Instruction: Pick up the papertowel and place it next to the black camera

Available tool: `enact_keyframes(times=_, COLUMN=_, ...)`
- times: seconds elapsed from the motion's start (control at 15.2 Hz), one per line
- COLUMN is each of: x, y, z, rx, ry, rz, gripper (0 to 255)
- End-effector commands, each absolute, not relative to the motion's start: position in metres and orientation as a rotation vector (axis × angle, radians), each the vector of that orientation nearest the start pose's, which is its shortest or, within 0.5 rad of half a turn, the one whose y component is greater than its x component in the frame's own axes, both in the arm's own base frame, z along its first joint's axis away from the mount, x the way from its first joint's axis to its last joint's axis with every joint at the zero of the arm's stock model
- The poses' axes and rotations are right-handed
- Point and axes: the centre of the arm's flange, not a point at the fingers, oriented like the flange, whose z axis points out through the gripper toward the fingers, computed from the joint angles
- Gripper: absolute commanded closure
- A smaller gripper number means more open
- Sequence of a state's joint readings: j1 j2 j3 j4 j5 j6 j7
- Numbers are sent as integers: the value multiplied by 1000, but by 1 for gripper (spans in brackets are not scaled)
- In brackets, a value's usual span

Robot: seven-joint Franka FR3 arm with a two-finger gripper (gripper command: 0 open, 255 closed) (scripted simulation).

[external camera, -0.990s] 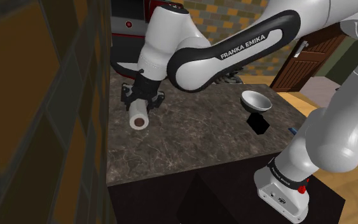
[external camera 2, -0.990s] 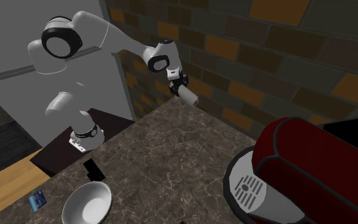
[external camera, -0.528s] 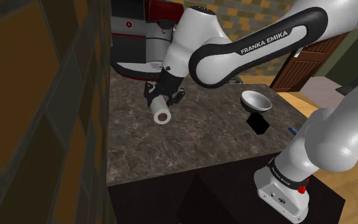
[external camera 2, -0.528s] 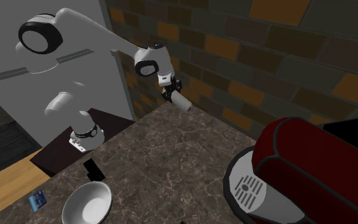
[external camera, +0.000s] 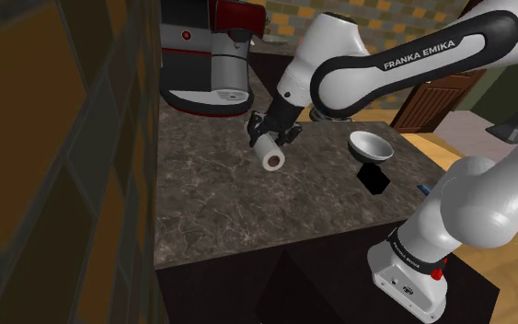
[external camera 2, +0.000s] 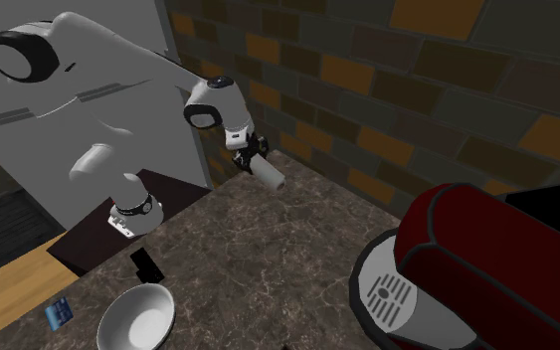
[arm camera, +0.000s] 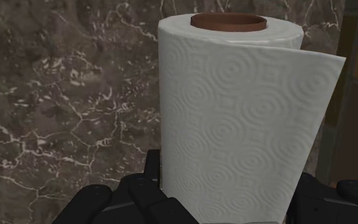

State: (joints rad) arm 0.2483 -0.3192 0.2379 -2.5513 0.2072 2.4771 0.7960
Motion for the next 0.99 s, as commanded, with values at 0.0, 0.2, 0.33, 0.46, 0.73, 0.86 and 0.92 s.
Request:
enact_keyframes(times=0.0, x=387, y=178, z=401, rx=-2854, ry=667, rz=-221, gripper=255)
enact_keyframes(times=0.2, x=378, y=140, z=402, rx=-2854, ry=667, rz=-221, gripper=255)
enact_keyframes(times=0.33, x=373, y=114, z=403, rx=-2854, ry=667, rz=-221, gripper=255)
enact_keyframes(times=0.46, x=367, y=88, z=403, rx=-2854, ry=667, rz=-221, gripper=255)
enact_keyframes(times=0.73, x=356, y=37, z=404, rx=-2854, ry=667, rz=-221, gripper=255)
enact_keyframes(times=0.86, x=350, y=11, z=405, rx=-2854, ry=667, rz=-221, gripper=255)
enact_keyframes(times=0.92, x=348, y=-2, z=405, rx=-2854, ry=667, rz=-221, gripper=255)
